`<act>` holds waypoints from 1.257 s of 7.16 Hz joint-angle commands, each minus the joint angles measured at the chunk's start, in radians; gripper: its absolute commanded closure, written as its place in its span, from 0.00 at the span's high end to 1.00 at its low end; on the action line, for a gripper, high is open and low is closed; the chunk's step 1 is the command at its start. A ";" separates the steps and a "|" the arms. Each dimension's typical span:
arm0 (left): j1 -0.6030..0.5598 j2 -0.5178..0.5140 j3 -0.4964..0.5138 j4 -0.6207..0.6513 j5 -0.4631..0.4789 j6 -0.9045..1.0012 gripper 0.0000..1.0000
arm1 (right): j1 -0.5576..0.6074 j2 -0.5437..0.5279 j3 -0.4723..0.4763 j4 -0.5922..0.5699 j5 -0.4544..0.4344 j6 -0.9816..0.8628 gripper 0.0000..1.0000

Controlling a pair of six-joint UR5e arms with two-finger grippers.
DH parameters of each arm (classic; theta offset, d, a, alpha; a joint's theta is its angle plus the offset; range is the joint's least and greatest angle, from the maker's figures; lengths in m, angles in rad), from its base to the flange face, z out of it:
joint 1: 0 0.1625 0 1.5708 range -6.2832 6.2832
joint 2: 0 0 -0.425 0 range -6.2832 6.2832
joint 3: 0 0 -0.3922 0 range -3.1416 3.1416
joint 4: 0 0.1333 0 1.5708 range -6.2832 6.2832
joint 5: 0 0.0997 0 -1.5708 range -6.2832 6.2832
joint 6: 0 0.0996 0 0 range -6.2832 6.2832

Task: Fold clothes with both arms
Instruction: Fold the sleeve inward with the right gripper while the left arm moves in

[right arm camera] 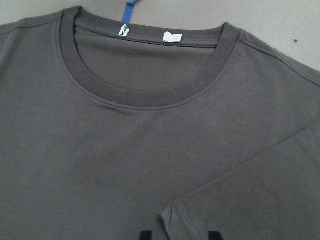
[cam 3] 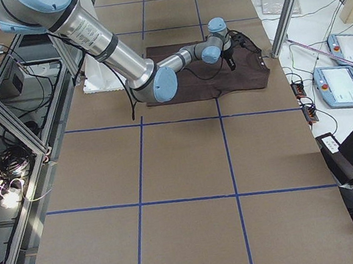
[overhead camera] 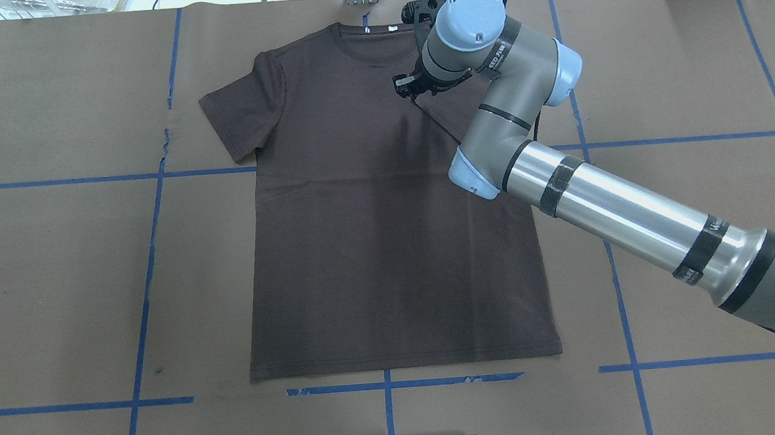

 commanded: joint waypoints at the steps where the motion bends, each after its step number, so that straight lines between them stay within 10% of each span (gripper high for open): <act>1: 0.021 -0.049 0.015 0.000 0.024 -0.062 1.00 | 0.030 0.000 0.006 -0.010 0.040 0.012 1.00; 6: 0.509 -0.236 0.055 -0.124 0.506 -0.716 0.98 | 0.302 -0.289 0.467 -0.446 0.411 -0.155 1.00; 9: 0.631 -0.392 0.407 -0.386 0.717 -0.814 0.98 | 0.322 -0.323 0.482 -0.449 0.433 -0.208 1.00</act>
